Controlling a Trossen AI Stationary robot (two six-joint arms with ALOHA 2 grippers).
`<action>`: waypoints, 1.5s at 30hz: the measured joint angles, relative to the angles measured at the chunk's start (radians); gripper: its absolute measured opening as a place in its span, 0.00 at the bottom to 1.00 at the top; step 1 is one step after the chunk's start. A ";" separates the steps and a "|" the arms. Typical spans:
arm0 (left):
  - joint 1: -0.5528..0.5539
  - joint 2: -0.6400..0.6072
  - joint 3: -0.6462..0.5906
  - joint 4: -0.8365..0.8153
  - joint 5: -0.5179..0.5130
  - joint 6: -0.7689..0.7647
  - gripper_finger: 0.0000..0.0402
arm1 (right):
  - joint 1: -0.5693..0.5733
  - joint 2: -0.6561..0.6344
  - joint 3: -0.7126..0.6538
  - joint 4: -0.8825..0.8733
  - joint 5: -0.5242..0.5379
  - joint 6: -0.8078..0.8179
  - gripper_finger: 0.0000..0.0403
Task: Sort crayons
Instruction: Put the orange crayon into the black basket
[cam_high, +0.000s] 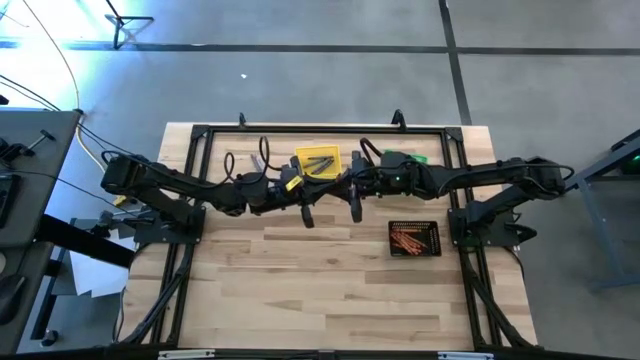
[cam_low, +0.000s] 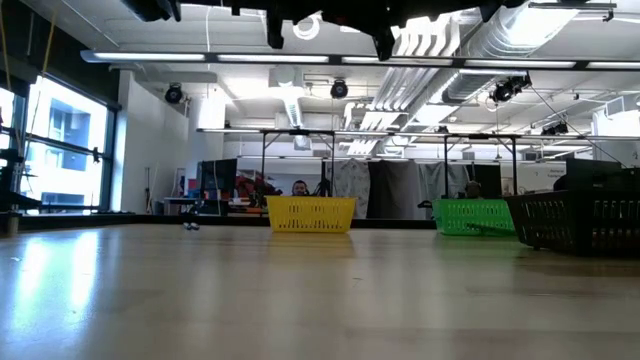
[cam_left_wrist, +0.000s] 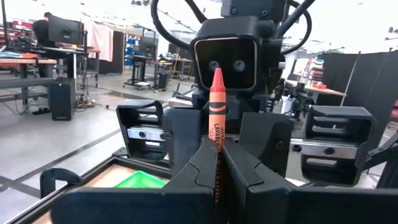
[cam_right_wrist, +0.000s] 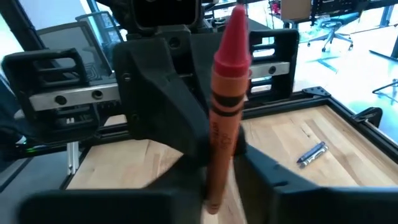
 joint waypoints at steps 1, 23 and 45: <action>0.000 0.000 0.000 0.000 -0.001 0.000 0.00 | 0.001 0.000 0.000 0.000 -0.003 0.000 0.13; 0.000 -0.069 0.000 -0.127 -0.004 0.073 0.31 | -0.092 -0.237 0.003 -0.455 0.124 0.094 0.01; 0.000 -0.114 -0.001 -0.351 -0.008 0.057 0.32 | 0.473 -0.114 0.002 -1.281 0.178 1.090 0.01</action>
